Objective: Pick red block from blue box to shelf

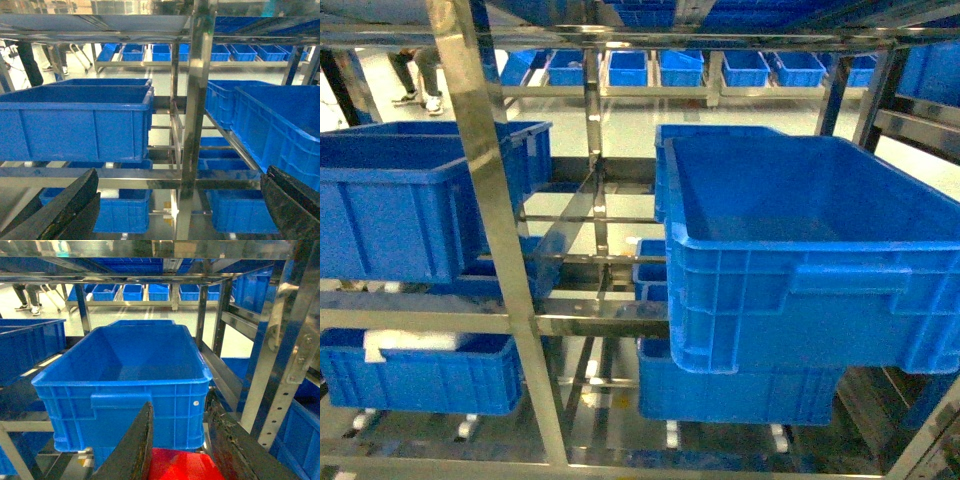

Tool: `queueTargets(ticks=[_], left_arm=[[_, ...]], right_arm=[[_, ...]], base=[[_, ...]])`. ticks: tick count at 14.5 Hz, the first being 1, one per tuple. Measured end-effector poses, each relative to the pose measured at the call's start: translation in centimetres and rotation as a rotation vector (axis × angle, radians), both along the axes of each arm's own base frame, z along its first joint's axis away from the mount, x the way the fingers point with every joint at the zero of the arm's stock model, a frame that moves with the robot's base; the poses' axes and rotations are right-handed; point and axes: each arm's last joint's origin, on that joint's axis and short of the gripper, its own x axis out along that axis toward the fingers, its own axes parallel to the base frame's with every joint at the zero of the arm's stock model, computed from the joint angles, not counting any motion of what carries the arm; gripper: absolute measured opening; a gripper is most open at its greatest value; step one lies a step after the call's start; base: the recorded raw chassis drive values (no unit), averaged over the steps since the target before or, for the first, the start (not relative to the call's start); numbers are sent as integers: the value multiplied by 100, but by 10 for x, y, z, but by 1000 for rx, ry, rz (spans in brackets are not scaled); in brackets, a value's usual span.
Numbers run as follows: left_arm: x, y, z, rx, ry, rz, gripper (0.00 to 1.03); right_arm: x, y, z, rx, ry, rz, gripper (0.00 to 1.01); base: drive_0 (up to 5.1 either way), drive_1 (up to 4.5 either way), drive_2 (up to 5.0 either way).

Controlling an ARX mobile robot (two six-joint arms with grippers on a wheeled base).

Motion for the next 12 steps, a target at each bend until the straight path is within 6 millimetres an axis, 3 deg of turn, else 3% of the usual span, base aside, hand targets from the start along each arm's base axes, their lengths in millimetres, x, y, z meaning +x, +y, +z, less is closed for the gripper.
queueTargets(ticks=[7,12], left_arm=[[0,0,-1,0,9,3,98],[0,0,0,0,0,1,98]], right_arm=[[0,0,0,0,3,0,28],[0,0,0,0,0,0,28]], base=[[-6,412,-424],[0,0,0]])
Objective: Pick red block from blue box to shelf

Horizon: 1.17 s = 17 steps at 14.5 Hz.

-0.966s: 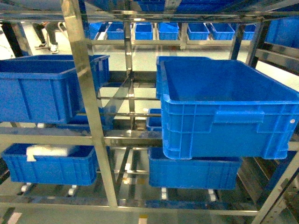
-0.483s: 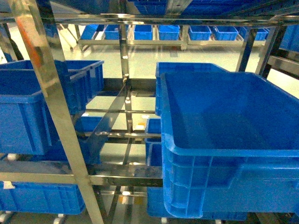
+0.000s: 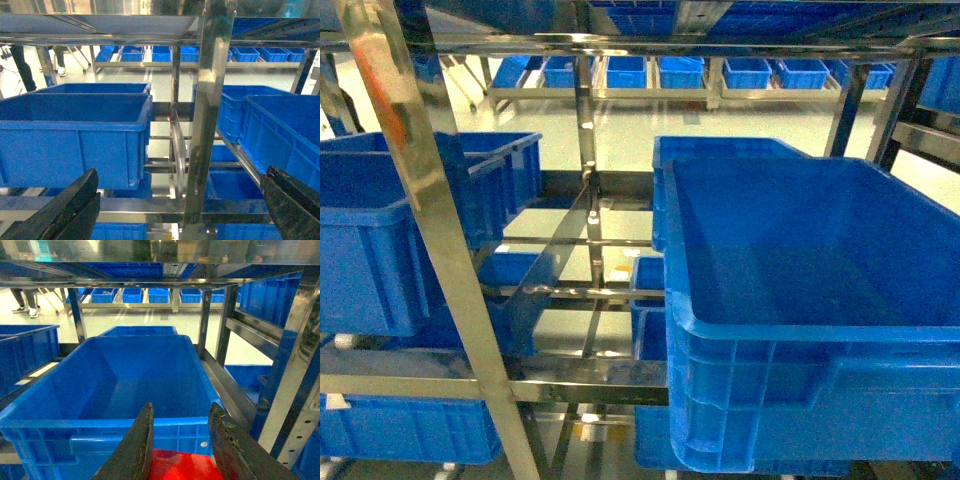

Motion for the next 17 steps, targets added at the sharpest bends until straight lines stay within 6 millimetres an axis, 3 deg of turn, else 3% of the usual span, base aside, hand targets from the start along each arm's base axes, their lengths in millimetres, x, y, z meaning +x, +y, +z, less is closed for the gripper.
queueTargets(ticks=[17], left_arm=[[0,0,0,0,0,0,98]], right_arm=[[0,0,0,0,0,0,28]], base=[[0,0,0]])
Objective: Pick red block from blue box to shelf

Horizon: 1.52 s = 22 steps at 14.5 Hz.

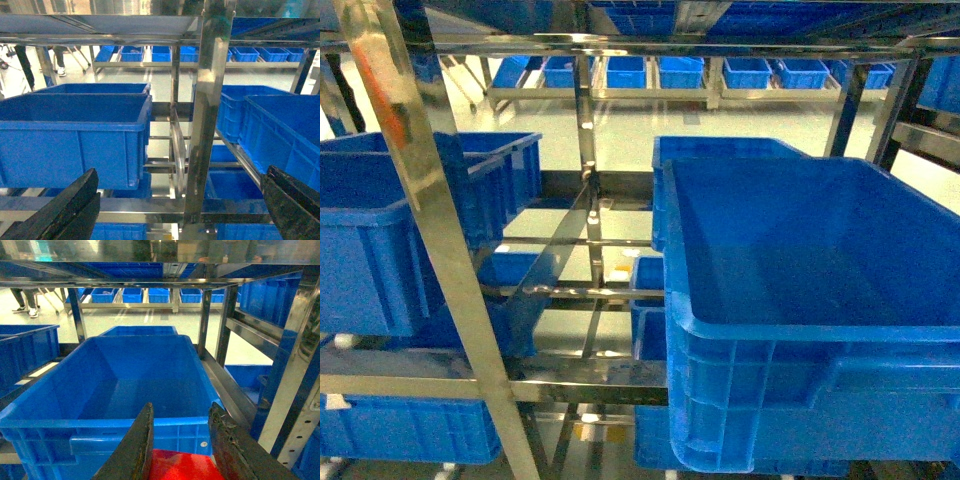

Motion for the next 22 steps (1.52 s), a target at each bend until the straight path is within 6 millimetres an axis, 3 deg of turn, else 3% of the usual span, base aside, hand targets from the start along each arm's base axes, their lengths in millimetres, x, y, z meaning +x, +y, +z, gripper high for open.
queueTargets(ticks=[10,13,16,19,20,22], left_arm=[[0,0,0,0,0,0,98],[0,0,0,0,0,0,98],[0,0,0,0,0,-1,98],[0,0,0,0,0,0,98],[0,0,0,0,0,0,98],[0,0,0,0,0,0,98]], right_arm=[[0,0,0,0,0,0,28],[14,3,2,-128,256,-95,27],[55,5,23,-37,286,-5,27],[135,25,33,-33,244,65,27],[163,33,27,-18,270,85,27],[213,49,-5,-12,368,79,30]], base=[[0,0,0],[0,0,0],[0,0,0],[0,0,0],[0,0,0],[0,0,0]])
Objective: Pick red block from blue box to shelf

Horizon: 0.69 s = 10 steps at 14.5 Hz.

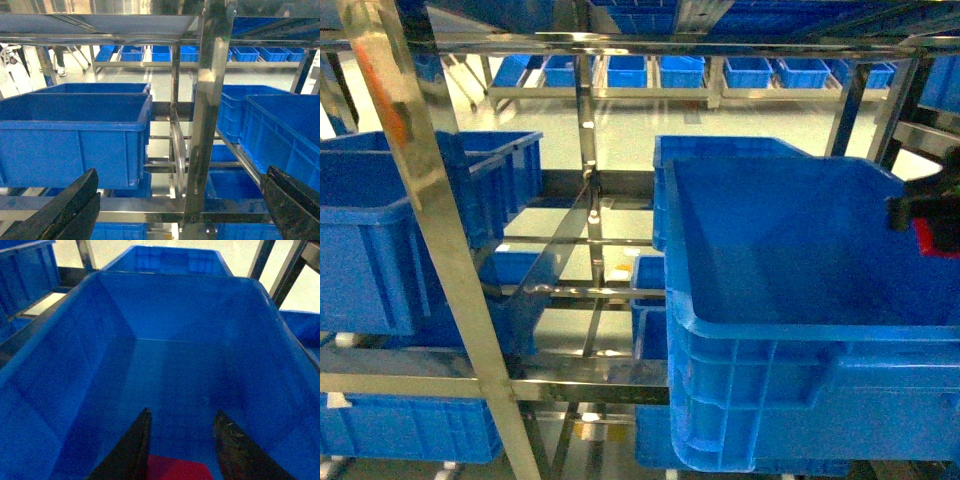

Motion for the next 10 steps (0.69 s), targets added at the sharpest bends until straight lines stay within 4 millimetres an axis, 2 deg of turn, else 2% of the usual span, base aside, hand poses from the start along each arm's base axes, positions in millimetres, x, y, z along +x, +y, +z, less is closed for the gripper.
queueTargets(ticks=[1,2,3,4,5,6,7,8,10], left_arm=[[0,0,0,0,0,0,98],[0,0,0,0,0,0,98],[0,0,0,0,-1,0,98],[0,0,0,0,0,0,98],[0,0,0,0,0,0,98],[0,0,0,0,0,0,98],[0,0,0,0,-1,0,98],[0,0,0,0,-1,2,98],[0,0,0,0,0,0,98]], right_arm=[[10,3,-16,0,16,-32,43],[3,4,-21,20,19,-45,56],[-13,4,-11,36,-40,-46,69],[-34,3,8,61,-146,-38,83],[-63,1,12,74,-198,-25,99],[-94,2,-1,59,-248,-29,93],[-111,-6,-8,30,-296,-51,80],[-115,-11,-6,25,-317,-68,75],[-125,-21,2,19,-363,-90,55]], base=[[0,0,0],[0,0,0],[0,0,0],[0,0,0],[0,0,0],[0,0,0],[0,0,0],[0,0,0],[0,0,0]])
